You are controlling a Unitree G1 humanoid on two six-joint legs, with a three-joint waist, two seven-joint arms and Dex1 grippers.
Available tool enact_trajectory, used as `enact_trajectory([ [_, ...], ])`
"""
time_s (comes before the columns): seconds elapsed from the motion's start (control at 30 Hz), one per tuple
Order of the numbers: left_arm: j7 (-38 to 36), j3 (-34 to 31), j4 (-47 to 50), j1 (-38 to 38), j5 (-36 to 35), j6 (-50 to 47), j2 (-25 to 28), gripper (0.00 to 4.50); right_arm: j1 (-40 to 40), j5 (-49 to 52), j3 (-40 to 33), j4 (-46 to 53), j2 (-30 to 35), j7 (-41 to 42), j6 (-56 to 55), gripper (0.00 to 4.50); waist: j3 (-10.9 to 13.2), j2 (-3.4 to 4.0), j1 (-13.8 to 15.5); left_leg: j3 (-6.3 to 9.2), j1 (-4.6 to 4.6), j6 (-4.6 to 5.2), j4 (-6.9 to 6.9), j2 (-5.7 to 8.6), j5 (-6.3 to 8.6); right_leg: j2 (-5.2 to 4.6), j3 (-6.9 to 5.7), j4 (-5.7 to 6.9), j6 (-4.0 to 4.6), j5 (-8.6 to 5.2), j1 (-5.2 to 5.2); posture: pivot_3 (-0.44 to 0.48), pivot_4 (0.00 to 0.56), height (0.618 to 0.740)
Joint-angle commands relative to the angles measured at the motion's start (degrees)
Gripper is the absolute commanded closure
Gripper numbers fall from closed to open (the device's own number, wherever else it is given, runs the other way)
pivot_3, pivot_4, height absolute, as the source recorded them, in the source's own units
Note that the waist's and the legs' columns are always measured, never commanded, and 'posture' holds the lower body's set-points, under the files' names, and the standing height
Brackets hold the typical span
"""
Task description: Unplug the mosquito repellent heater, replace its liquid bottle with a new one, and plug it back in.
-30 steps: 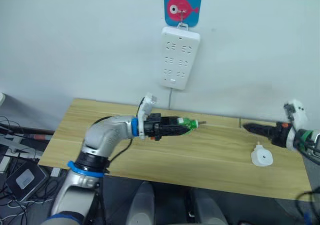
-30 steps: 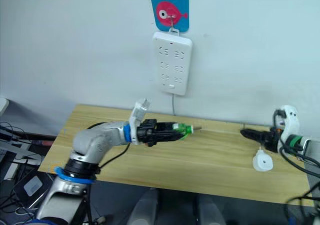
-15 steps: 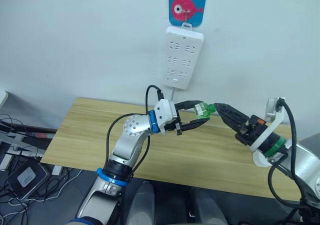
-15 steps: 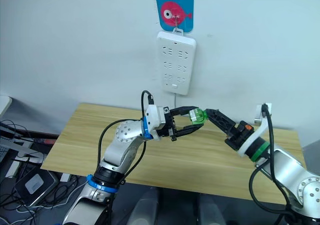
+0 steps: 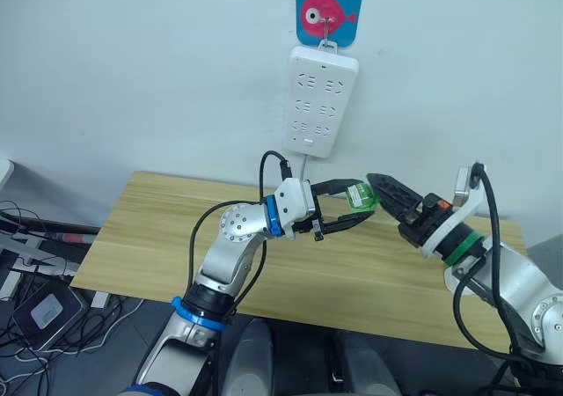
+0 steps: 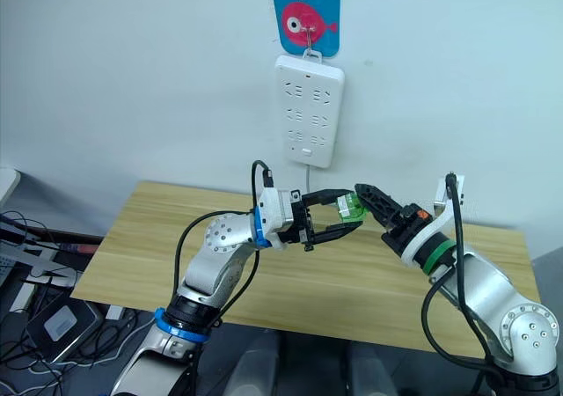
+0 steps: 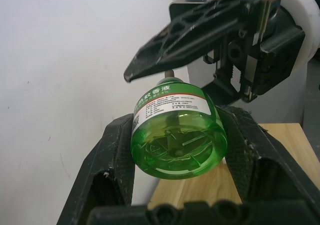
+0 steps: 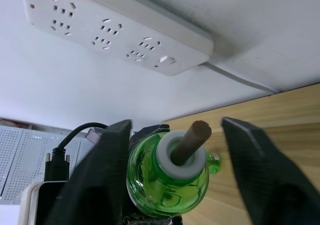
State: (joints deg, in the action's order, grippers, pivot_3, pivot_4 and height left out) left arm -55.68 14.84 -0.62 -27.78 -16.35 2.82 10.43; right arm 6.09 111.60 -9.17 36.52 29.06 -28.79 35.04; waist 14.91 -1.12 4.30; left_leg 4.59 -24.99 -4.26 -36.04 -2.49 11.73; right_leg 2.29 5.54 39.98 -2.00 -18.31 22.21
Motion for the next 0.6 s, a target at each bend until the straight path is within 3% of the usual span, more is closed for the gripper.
enact_trajectory([
  [0.03, 0.2, 0.5, 2.5, 0.1, -0.4, 0.5, -0.5, 2.26, -0.2, 1.4, 0.4, 2.9, 0.5, 1.0, -0.9, 3.02, 0.0, 0.0, 0.0, 0.0, 0.0, 0.0, -0.01, 0.0, 0.0, 0.0, 0.0, 0.01, 0.0, 0.0, 0.0, 0.219, 0.229, 0.74],
  [0.1, 0.4, 0.6, 2.4, 0.0, -0.2, 0.6, -0.5, 2.26, -0.2, 1.4, 0.8, 3.1, 0.6, 1.3, -1.2, 3.63, 0.0, 0.0, 0.0, 0.0, 0.0, 0.0, -0.01, 0.0, 0.0, 0.0, 0.01, 0.0, 0.0, 0.0, 0.0, 0.219, 0.229, 0.74],
  [0.17, 0.7, 0.6, 2.3, -0.1, 0.0, 0.4, -0.5, 2.26, 0.0, 1.4, 1.0, 3.1, 0.6, 1.4, -1.5, 3.63, 0.0, 0.0, 0.0, 0.0, 0.0, 0.0, -0.01, 0.0, 0.0, 0.0, 0.01, 0.0, 0.0, 0.0, 0.0, 0.219, 0.231, 0.74],
  [0.37, 1.6, 0.4, 3.4, -1.1, -1.5, -6.7, 0.2, 0.44, -0.1, 1.4, 0.4, 2.1, 1.6, 1.4, -1.6, 3.63, 0.0, 0.0, 0.0, 0.01, 0.0, 0.0, 0.0, 0.0, 0.0, 0.0, -0.01, 0.01, 0.0, 0.0, 0.0, 0.221, 0.232, 0.74],
  [0.43, 1.3, 0.0, 4.0, -1.7, -1.9, -8.3, 0.7, 0.0, -0.5, 1.4, -0.2, 1.4, 3.1, 1.7, -1.2, 3.63, 0.0, 0.0, 0.0, 0.01, 0.0, 0.0, -0.01, 0.0, 0.0, 0.0, 0.0, 0.0, 0.0, 0.0, 0.0, 0.222, 0.234, 0.74],
  [0.47, 0.8, -0.1, 4.5, -1.9, -2.0, -8.8, 1.2, 0.0, -0.9, 0.5, -0.7, 0.8, 4.9, 2.1, -0.7, 3.63, 0.0, 0.0, 0.0, 0.01, 0.0, 0.0, -0.01, 0.01, 0.0, 0.0, 0.0, 0.01, 0.0, 0.0, 0.0, 0.222, 0.234, 0.74],
  [0.5, -1.1, 0.4, 5.0, -2.2, -1.9, -9.8, 2.9, 0.0, -1.9, -5.8, -0.9, -0.4, 7.3, 4.5, 0.7, 3.63, 0.0, 0.0, 0.0, 0.01, 0.0, 0.0, -0.01, 0.0, 0.0, 0.0, -0.01, 0.0, 0.0, 0.0, 0.0, 0.229, 0.242, 0.74],
  [0.6, -5.6, 2.5, 5.1, -2.3, -0.1, -11.3, 8.0, 0.0, -5.5, -38.6, 6.9, -1.7, 18.5, 15.7, 1.7, 3.63, 0.0, 0.05, 0.1, -0.01, 0.0, 0.0, 0.0, 0.04, 0.0, -0.01, 0.0, -0.01, 0.0, 0.0, 0.0, 0.229, 0.242, 0.74],
])
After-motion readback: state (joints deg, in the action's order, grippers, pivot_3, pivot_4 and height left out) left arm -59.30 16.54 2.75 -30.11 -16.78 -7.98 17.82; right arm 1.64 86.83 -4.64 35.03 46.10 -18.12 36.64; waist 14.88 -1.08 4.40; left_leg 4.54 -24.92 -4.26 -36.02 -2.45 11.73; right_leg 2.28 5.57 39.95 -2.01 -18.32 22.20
